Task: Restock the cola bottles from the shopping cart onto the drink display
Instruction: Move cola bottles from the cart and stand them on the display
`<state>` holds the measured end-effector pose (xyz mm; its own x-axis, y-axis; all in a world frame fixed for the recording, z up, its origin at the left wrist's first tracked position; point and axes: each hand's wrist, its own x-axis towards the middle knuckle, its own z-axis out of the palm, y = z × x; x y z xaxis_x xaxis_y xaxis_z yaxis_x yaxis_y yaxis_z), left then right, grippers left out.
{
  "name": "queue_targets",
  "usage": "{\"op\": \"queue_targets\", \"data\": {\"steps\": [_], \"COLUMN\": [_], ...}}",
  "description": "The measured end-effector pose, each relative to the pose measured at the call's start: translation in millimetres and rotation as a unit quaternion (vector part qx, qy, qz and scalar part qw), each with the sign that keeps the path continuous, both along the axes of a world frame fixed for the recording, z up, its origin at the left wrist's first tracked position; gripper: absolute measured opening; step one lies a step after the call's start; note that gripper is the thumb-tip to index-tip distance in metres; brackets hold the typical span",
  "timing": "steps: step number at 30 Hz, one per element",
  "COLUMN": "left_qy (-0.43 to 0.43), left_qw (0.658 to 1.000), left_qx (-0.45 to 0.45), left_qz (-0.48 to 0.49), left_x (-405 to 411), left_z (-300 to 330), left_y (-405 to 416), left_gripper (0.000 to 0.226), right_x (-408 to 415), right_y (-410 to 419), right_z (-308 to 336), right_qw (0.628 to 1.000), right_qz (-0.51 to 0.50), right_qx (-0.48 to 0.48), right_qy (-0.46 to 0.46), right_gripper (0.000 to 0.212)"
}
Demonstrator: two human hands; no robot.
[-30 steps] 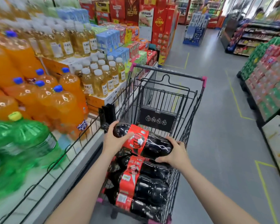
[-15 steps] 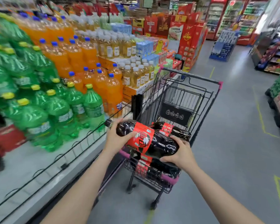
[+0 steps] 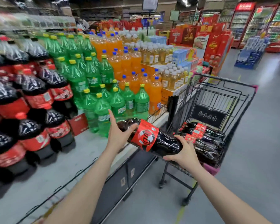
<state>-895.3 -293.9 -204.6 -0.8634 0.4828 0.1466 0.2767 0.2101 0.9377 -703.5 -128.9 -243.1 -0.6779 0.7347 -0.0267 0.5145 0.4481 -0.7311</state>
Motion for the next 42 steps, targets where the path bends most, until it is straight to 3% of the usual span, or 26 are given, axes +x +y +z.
{"op": "queue_targets", "data": {"steps": [7, 13, 19, 29, 32, 34, 38, 42], "left_qy": [0.03, 0.051, 0.087, 0.162, 0.227, 0.251, 0.243, 0.205], "left_qw": [0.994, 0.978, 0.965, 0.954, 0.956, 0.958, 0.966, 0.977], "left_qx": [0.049, 0.142, 0.192, 0.167, 0.118, 0.084, 0.024, -0.022], "left_qz": [0.095, 0.143, 0.155, 0.188, 0.145, 0.113, 0.083, 0.046], "left_x": [-57.5, -118.8, -164.2, -231.9, -239.8, -248.7, -279.7, -301.0], "left_z": [13.0, 30.7, 56.5, 66.8, 66.2, 57.7, 29.5, 6.2], "left_y": [-101.2, -153.0, -157.4, -110.9, -84.8, -74.5, -78.8, -87.6], "left_gripper": [0.073, 0.029, 0.023, 0.024, 0.025, 0.025, 0.027, 0.034], "right_x": [-63.6, -119.9, -182.0, -303.8, -341.9, -366.0, -402.6, -421.0], "right_y": [-101.9, -144.8, -152.1, -104.5, -104.3, -107.5, -115.9, -123.5], "right_z": [3.6, 8.1, 9.1, -5.3, 13.8, 24.4, 20.1, -1.6], "right_qw": [0.999, 0.996, 0.991, 0.971, 0.958, 0.95, 0.943, 0.948], "right_qz": [0.016, 0.046, 0.075, 0.18, 0.239, 0.256, 0.29, 0.278], "right_qx": [-0.023, -0.042, -0.072, -0.148, -0.135, -0.141, -0.128, -0.121], "right_qy": [0.027, 0.06, 0.078, 0.061, 0.081, 0.111, 0.101, 0.099], "right_gripper": [0.098, 0.095, 0.103, 0.109, 0.092, 0.094, 0.112, 0.1]}}
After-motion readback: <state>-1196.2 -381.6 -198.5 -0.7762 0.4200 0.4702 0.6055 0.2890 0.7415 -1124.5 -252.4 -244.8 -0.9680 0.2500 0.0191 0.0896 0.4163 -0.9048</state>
